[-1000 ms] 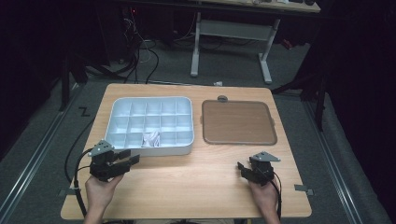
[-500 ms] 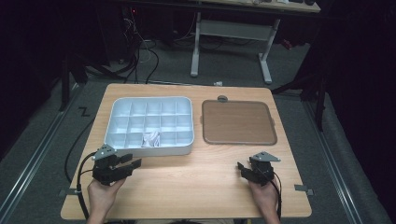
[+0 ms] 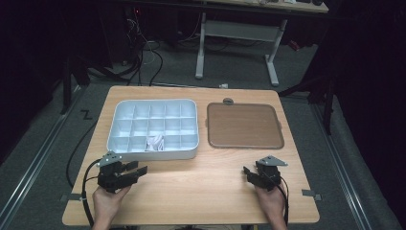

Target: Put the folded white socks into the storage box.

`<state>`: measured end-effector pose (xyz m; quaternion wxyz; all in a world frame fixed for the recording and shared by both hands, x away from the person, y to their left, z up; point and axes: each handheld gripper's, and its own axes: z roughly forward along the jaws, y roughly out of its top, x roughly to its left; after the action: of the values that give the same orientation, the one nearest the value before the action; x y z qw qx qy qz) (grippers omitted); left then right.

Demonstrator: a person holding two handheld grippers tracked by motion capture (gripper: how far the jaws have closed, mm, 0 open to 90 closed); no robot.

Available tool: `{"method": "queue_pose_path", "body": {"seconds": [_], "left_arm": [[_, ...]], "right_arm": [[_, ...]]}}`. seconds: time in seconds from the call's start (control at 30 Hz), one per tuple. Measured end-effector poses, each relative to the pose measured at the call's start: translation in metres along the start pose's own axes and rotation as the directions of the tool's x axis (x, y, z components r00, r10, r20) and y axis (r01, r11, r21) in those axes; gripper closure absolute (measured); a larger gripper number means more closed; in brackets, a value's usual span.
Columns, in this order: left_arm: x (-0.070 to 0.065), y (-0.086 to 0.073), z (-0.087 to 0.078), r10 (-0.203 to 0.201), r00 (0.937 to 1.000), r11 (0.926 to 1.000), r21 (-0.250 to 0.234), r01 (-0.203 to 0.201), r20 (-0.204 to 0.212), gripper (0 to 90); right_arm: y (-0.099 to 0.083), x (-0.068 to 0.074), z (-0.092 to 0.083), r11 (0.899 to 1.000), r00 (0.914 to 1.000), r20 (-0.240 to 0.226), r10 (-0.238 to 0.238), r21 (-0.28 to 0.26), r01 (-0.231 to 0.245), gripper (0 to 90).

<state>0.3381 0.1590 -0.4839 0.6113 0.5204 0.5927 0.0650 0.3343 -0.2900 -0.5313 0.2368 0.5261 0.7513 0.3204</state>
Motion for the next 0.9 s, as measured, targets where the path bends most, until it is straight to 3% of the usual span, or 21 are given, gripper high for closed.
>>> {"method": "queue_pose_path", "body": {"seconds": [0.4,0.9], "left_arm": [[0.002,-0.009,0.007,-0.019,0.9998,0.9996,0.023,0.019,0.008,49.4],[0.001,-0.019,0.019,0.009,1.0,0.999,0.043,-0.009,-0.001,49.0]], "right_arm": [[0.0,0.0,0.0,1.0,1.0,0.001,0.0,0.0,0.0,42.3],[0.0,0.0,0.0,1.0,1.0,0.0,0.0,0.0,0.0,42.3]]}}
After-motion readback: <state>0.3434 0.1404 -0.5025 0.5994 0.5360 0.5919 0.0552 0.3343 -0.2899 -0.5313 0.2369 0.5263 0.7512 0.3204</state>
